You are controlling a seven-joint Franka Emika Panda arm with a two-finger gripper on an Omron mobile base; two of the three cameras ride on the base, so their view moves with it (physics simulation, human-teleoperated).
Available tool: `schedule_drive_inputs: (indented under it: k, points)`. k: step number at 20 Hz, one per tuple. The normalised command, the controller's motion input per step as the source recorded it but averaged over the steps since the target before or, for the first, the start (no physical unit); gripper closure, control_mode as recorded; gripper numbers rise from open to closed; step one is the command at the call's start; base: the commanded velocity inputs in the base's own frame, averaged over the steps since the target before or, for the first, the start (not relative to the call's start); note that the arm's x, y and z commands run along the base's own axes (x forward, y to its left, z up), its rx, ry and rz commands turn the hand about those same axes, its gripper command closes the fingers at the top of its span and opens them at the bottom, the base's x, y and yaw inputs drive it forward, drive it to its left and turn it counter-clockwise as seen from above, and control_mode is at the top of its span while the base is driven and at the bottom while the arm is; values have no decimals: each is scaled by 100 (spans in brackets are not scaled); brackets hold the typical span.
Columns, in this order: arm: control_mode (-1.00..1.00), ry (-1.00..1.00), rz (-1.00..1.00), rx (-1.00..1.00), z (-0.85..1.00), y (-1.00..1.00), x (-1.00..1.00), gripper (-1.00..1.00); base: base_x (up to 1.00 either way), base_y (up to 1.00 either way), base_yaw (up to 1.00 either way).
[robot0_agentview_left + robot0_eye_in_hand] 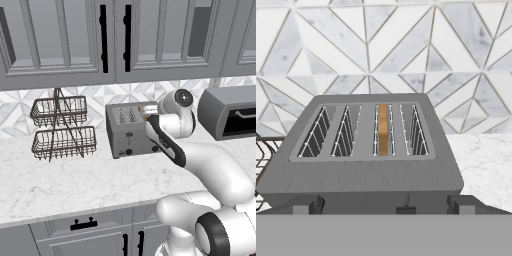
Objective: Start the toaster. Once the lever pops up, take the bread to the plate on the dining counter.
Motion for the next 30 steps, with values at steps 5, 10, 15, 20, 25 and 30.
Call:
schedule_drive_inputs:
  k: [5,10,15,20,25,30]
  points:
    - [-100,0,0,0,0,0,0,-100,0,0,0]
    - [-100,0,0,0,0,0,0,-100,0,0,0]
    - [-100,0,0,0,0,0,0,-100,0,0,0]
    - [-100,0,0,0,0,0,0,-100,0,0,0]
    - [-100,0,0,0,0,0,0,-100,0,0,0]
    - [-100,0,0,0,0,0,0,-100,0,0,0]
